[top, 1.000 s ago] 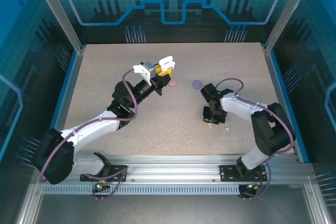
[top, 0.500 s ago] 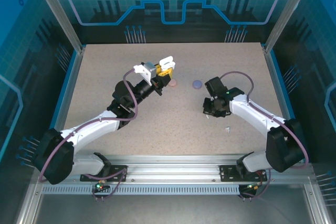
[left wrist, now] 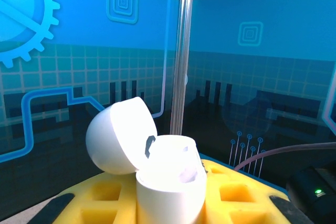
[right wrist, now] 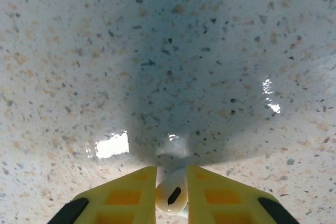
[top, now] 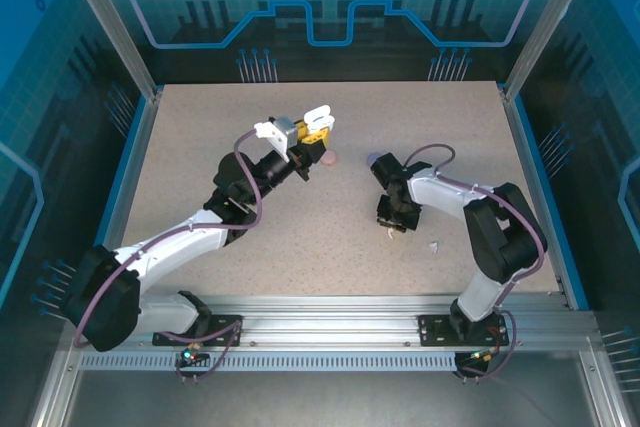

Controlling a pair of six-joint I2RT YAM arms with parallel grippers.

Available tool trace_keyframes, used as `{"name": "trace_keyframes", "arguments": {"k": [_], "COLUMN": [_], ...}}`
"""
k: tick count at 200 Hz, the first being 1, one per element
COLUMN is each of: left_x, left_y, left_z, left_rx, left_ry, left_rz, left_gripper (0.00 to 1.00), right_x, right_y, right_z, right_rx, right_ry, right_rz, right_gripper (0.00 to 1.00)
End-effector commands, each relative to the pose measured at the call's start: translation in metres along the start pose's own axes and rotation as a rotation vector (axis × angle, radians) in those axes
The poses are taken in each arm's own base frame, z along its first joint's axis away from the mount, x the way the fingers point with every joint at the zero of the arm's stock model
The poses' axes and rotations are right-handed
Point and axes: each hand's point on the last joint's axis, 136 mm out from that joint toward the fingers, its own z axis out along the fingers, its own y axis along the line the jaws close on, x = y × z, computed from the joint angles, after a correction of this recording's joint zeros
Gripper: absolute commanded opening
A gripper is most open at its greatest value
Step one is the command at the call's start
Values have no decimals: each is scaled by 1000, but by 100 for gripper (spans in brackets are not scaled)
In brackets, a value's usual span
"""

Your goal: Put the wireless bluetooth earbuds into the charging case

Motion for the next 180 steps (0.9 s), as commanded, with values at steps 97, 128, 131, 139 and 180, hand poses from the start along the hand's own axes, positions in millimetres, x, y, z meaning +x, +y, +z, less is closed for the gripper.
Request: {"name": "trace_keyframes", "arguments": {"k": [97,128,131,139,180], "left_x": [-24,-25,-25,-25,-26], "left_y": [-12,-14,-14,-14,-14], "left_z": [3,0,0,-1,-1], "left_rx": [50,57,56,56,52], "left_ry": [-55,-48,-48,-48,-47], "left_rz": [17,24,24,26,29], "left_gripper": [0,0,0,0,0], "right_x": [-1,0,1,1,4], "right_y": [33,38,37,37,27], "right_z": [-36,-32,-31,-28,-14], "right_rx": [-145,-132,-128,-121,-66], "right_ry": [-28,20,26,42,89], "right_rz": [-254,-509,-520,-542,-520], "right_gripper": [64,65,65,64,61]}}
